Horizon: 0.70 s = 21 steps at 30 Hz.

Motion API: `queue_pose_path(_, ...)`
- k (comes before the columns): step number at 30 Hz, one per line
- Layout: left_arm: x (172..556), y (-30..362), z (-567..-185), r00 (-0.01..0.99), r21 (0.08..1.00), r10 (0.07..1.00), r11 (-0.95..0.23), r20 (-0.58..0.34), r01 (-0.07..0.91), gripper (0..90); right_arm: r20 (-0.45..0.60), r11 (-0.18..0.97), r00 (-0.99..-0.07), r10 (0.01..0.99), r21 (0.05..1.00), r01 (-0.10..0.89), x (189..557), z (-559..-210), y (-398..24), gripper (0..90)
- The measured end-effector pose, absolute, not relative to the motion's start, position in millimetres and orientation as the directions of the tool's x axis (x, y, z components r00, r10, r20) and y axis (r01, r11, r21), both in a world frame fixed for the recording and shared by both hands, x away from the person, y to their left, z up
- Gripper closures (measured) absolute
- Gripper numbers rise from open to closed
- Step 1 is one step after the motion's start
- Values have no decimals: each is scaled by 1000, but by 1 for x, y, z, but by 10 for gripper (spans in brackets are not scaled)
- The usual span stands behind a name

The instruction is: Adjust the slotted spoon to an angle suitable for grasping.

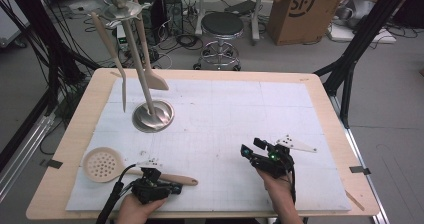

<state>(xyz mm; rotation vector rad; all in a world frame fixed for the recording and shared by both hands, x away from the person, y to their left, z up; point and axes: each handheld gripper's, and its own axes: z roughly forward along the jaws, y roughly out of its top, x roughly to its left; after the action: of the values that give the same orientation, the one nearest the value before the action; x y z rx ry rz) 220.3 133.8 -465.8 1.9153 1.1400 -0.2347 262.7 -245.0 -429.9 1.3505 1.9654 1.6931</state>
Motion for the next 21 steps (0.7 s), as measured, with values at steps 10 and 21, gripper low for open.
queue_pose_path(10, 240, 129, -470, 514, 569, 624, -132, -588, 811, 897, 382, -87, -556, 738, 871, 483, 262, -430, -245, 314)
queue_pose_path(21, 259, 121, -464, 521, 603, 685, -149, -508, 784, 897, 387, -98, -553, 738, 872, 479, 262, -429, -248, 313)
